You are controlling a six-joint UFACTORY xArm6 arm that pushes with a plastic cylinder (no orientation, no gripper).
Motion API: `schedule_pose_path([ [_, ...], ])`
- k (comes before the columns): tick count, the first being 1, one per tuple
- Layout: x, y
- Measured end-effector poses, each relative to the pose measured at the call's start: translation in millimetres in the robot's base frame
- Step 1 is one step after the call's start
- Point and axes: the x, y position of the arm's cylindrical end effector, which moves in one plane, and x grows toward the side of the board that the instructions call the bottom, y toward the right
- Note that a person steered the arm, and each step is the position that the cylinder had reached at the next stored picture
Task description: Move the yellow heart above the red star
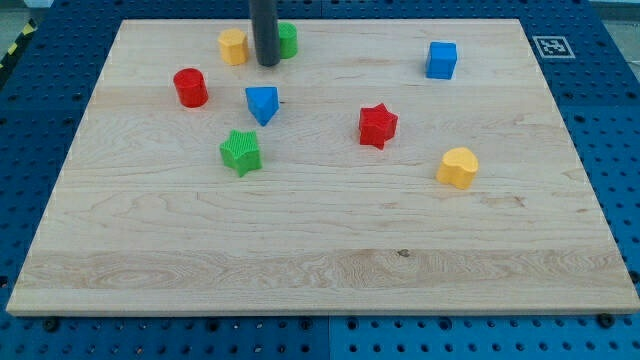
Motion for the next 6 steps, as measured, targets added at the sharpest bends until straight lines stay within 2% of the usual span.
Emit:
schedule_pose_path([
  [3,-33.7,-88.9],
  [4,7.8,-41.1],
  [5,55.6,44.5],
  [6,78.1,135.5],
])
